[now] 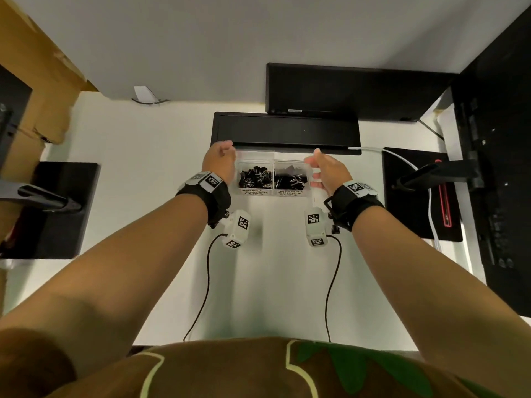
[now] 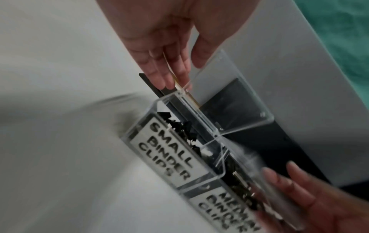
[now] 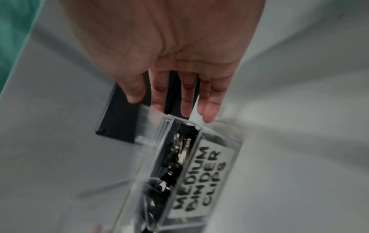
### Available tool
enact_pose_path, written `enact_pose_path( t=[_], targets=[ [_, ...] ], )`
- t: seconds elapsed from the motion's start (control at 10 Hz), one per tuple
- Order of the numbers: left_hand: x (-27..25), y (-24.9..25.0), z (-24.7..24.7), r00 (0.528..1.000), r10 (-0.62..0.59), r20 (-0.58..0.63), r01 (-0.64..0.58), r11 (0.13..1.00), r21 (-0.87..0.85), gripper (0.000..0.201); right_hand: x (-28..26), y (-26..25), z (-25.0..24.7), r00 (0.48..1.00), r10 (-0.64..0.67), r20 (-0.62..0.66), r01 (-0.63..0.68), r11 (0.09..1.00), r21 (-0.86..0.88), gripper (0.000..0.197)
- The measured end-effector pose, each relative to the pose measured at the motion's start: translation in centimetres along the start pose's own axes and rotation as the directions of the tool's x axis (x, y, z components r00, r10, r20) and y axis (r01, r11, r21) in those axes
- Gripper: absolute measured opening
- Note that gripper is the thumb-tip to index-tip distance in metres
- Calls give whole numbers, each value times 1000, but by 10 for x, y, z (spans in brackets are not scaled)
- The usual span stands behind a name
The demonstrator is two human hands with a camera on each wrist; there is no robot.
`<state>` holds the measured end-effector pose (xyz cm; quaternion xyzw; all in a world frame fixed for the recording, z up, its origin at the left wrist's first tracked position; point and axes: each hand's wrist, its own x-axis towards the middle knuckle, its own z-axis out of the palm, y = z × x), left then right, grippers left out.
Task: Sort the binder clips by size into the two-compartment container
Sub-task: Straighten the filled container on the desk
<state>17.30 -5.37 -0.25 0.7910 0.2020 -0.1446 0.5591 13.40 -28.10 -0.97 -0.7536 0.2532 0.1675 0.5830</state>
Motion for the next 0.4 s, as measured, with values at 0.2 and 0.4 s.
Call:
enact_pose_path(
  t=[0.2, 0.4],
  targets=[
    [-18, -31, 6, 999, 39, 25, -43, 977, 210, 32, -11, 26, 9, 984, -158, -77, 138, 966, -217, 11],
    [-17, -31, 1, 1000, 6, -29, 2, 964, 266, 45, -13, 23, 10, 966, -240, -91, 198, 923, -330, 10]
  ],
)
